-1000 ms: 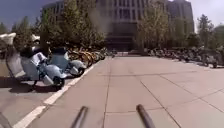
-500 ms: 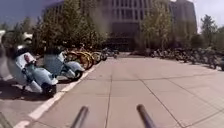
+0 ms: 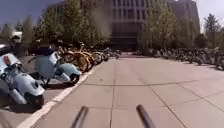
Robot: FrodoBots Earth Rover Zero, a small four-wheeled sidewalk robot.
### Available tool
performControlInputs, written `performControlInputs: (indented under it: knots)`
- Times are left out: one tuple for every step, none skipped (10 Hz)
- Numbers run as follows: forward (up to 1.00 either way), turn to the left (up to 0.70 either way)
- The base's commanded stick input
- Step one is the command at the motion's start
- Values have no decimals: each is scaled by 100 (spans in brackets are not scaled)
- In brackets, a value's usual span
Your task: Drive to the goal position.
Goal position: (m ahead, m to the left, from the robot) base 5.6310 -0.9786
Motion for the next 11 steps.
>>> performControlInputs:
  knots:
    - [70, -7]
    - [70, -35]
    - [70, -35]
    - [70, -35]
    - [70, -35]
    - [70, -35]
    - [70, -2]
    - [70, 0]
    - [70, 0]
    - [70, 0]
    - [70, 0]
